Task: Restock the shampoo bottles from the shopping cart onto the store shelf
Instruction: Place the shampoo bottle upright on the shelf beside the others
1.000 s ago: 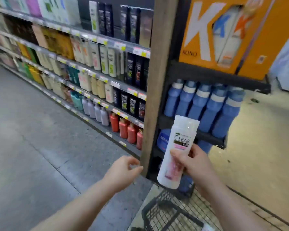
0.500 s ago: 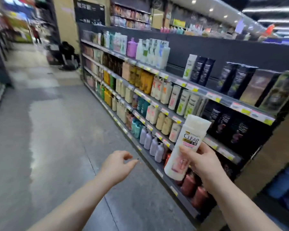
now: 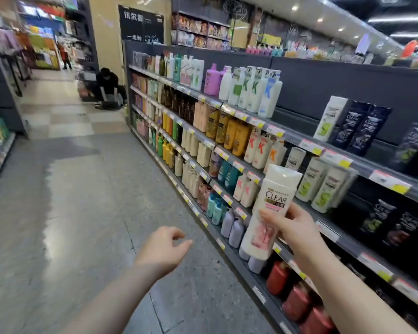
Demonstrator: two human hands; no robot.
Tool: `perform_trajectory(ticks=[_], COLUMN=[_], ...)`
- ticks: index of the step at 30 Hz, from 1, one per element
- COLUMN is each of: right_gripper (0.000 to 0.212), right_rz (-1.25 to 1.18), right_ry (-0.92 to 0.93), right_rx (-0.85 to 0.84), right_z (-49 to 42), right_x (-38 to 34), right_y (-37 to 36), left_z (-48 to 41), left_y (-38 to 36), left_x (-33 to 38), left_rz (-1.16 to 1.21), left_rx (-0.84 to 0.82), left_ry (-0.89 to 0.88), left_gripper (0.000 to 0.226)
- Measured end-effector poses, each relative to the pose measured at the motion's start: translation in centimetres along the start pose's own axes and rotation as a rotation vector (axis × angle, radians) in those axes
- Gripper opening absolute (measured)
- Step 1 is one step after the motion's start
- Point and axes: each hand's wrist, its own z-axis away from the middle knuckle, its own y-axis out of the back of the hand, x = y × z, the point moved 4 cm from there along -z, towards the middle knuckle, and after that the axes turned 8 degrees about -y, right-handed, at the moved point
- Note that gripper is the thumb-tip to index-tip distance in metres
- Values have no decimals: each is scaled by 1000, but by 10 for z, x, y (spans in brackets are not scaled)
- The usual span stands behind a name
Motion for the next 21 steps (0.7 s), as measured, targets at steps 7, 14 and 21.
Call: perform_trajectory(ticks=[7, 14, 21], right_gripper=[24, 22, 26], right_rz=[18, 22, 125], right_ry=[9, 37, 86], right_rx=[11, 35, 242], right_z=[-147, -252, -337], right_x=[-17, -49, -73], right_y=[-51, -83, -74], left_z=[-150, -281, -420], left_y=[29, 37, 17], left_x=[-29, -27, 18], left_rz=[-81, -86, 1], left_rx=[-20, -36, -171], left_ry=[24, -66, -300], left_gripper=[33, 27, 22])
